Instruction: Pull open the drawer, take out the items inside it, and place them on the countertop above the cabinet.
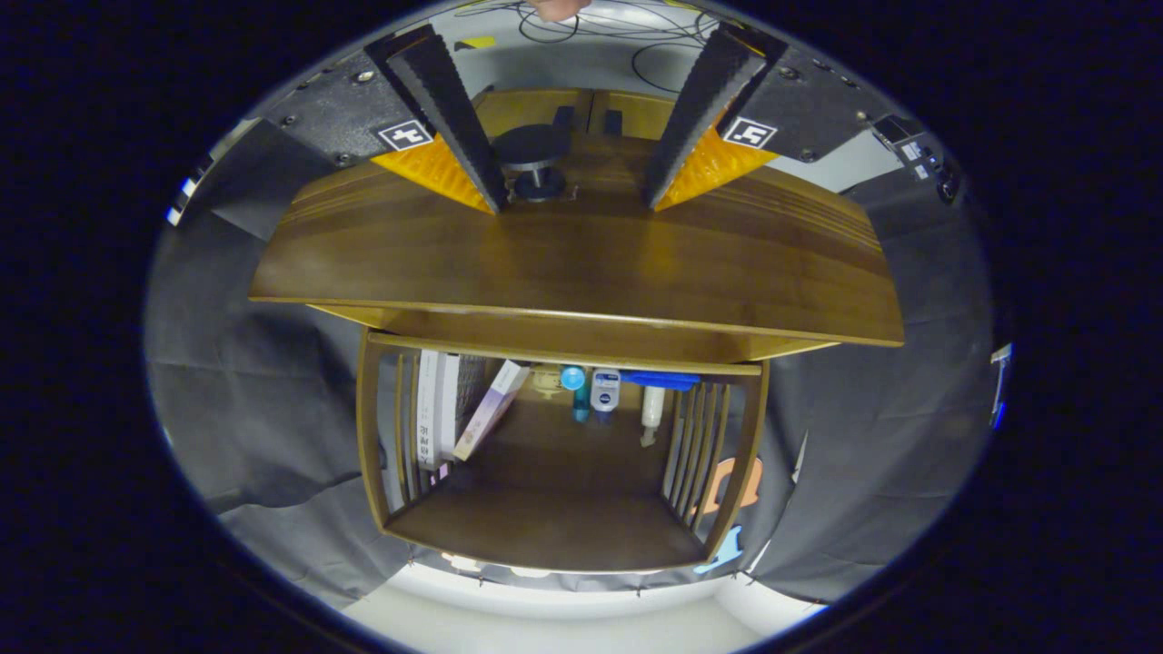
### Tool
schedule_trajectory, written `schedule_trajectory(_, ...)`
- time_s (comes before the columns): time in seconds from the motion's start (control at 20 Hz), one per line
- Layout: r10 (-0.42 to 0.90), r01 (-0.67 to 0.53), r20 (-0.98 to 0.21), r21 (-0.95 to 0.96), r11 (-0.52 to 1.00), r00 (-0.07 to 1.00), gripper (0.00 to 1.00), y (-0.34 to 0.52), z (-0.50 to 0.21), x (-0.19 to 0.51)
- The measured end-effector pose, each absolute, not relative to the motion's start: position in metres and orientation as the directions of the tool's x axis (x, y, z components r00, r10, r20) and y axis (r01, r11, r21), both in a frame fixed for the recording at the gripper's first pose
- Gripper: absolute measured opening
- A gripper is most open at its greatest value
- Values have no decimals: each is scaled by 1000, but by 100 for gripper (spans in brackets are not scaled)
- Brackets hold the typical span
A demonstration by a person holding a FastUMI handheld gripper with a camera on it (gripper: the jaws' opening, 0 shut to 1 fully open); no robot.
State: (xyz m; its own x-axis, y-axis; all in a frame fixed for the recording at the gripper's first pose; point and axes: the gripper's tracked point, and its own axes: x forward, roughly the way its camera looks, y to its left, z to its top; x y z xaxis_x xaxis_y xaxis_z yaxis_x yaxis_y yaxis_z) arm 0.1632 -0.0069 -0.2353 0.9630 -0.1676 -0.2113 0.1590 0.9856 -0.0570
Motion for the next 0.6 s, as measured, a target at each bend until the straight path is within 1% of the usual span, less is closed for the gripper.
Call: schedule_trajectory(0.6, -158, 165, -272, 1, 986, 949, 100, -10, -227, 211)
